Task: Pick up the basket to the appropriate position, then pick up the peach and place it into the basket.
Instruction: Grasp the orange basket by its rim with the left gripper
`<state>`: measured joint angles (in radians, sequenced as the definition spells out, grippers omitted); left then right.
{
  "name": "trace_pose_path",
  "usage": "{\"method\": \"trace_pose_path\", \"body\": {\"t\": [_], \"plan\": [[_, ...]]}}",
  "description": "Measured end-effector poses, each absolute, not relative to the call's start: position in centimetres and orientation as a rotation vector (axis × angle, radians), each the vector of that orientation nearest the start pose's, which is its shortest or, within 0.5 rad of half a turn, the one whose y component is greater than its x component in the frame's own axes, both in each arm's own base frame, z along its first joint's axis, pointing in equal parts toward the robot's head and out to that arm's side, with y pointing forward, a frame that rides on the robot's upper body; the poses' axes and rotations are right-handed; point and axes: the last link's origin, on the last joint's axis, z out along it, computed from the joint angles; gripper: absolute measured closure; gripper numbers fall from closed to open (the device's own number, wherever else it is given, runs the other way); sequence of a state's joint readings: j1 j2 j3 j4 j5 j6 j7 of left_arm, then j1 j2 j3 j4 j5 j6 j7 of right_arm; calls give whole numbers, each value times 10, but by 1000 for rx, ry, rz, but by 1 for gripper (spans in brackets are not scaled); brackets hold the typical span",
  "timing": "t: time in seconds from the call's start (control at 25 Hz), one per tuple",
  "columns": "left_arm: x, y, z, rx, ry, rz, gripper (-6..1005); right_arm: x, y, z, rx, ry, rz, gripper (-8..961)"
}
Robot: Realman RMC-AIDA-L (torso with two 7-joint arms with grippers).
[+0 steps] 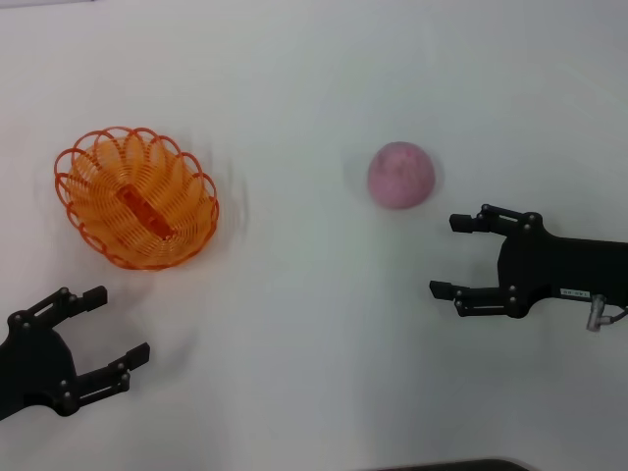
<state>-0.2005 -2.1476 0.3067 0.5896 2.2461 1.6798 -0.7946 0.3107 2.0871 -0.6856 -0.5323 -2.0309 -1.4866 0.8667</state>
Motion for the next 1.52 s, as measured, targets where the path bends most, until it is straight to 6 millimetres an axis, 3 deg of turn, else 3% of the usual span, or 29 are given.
{"method": "trace_pose_path", "body": {"t": [0.56,0.68,0.96,1.52], "plan": [[-358,194,-11,-2541,-592,-643,142,337,252,-28,-2690,369,504,28],[-355,197,-4,-2523,-686,-690,142,337,253,-29,-2689,370,504,28],[-351,219,21,-2452,-1080,-743,144,337,254,-28,-2684,371,506,28],[-348,254,42,-2230,-1596,-790,155,336,255,-28,-2682,364,506,27]]}}
